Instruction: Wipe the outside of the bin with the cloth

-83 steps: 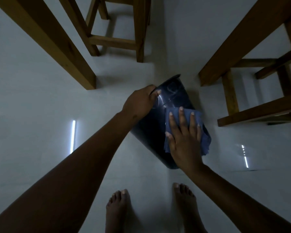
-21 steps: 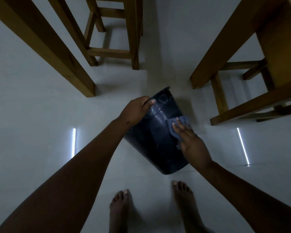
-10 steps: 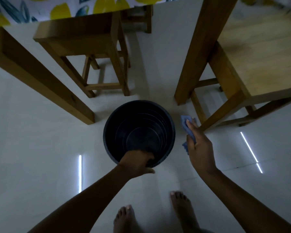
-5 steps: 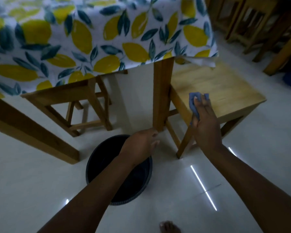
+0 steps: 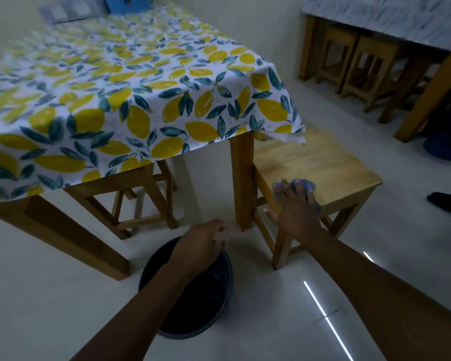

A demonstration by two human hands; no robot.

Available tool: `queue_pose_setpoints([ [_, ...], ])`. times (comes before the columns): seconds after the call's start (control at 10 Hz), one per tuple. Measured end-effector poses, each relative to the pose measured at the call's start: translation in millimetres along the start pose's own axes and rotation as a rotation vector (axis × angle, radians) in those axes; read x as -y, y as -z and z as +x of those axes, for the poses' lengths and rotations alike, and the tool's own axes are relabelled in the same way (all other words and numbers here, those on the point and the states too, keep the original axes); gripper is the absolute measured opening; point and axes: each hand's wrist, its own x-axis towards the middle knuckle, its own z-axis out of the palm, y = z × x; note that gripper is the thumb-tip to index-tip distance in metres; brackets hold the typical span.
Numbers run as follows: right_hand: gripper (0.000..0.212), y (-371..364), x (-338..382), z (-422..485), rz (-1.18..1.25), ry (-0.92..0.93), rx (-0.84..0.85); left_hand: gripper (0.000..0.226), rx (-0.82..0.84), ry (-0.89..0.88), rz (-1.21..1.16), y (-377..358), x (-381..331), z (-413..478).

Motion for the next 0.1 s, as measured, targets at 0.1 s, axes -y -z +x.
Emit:
queue_pose_setpoints([
  [0.1, 0.065, 19.5, 31.8, -18.8, 0.043, 0.131, -0.033, 0.036, -0.066, 0.016, -0.01, 29.1, -2.8, -7.3],
])
